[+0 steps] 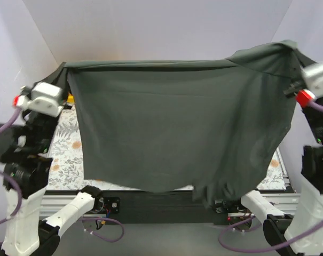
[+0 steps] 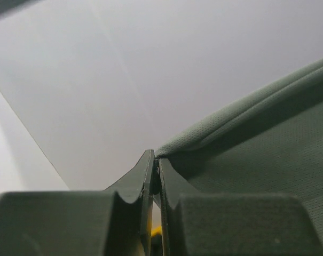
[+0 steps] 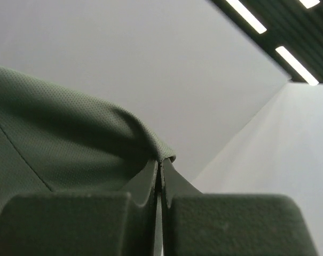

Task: Fold and stack the t-shirts
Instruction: Flatten the tshirt out

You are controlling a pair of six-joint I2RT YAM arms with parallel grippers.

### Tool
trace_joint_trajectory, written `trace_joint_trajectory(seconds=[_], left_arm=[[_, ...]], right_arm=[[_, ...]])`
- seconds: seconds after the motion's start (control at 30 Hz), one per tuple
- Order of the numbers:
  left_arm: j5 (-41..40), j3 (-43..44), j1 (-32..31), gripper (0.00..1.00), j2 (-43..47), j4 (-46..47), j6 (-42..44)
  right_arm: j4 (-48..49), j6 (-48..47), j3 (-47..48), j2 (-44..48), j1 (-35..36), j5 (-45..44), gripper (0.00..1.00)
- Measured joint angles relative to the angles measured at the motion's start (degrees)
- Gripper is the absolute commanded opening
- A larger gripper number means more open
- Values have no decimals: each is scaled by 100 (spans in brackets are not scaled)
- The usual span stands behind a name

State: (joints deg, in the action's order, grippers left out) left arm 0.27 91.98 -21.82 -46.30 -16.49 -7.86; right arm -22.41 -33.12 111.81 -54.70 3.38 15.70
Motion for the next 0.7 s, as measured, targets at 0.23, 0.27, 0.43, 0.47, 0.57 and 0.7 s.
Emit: trace_joint_trajectory(seconds=[0.23,0.27,0.43,0.47,0.57,0.7], left_arm=[[-210,-1628,26,0,-538,-28,120],[-199,-1963,31,0,-601,-31,120],[37,-3681,70,0,-1198,129,-11],[125,-3941,92,0,-1384,208,-33],[389,-4417,221,0,-2131,546,-96],[595,-4177,455,0,-3576,973,-184]], right_arm=[[175,-402,-1937,-584,0,575,1],[199,-481,-2302,-658,2,647,1],[334,-931,-4035,-1060,107,850,1],[461,-1038,-4356,-1141,164,846,1],[761,-1266,-4979,-1576,317,835,1],[1248,-1451,-5029,-2747,461,710,1]])
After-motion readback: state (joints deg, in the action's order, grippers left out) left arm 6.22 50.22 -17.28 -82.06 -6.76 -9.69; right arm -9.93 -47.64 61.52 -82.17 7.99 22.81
